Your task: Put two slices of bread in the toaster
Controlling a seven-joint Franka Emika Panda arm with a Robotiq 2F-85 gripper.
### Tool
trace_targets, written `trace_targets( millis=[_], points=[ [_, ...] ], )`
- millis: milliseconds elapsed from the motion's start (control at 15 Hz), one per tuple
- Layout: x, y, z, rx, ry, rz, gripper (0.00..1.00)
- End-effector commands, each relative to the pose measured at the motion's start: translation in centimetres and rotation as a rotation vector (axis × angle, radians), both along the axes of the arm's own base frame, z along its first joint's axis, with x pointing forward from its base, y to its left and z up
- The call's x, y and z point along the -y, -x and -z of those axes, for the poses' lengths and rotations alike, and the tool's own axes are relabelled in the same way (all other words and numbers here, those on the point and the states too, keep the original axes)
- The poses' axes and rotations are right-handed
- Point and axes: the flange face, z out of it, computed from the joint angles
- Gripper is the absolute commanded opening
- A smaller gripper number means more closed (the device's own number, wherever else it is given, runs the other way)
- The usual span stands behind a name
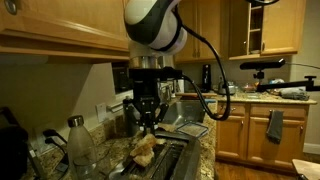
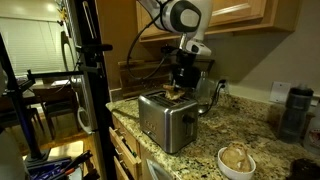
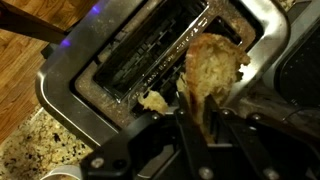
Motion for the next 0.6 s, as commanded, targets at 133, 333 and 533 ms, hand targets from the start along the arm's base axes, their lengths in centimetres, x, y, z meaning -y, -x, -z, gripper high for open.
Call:
trace_targets(
  millis=[133, 333, 533],
  points=[
    [0.09, 0.93, -0.46, 0.020, 0.023, 0.035, 0.64],
    [0.17, 0.90, -0.77, 0.027, 0.026, 0.043, 0.85],
    [0.36, 0.86, -0.69, 0.025, 0.026, 0.050, 0.99]
  ],
)
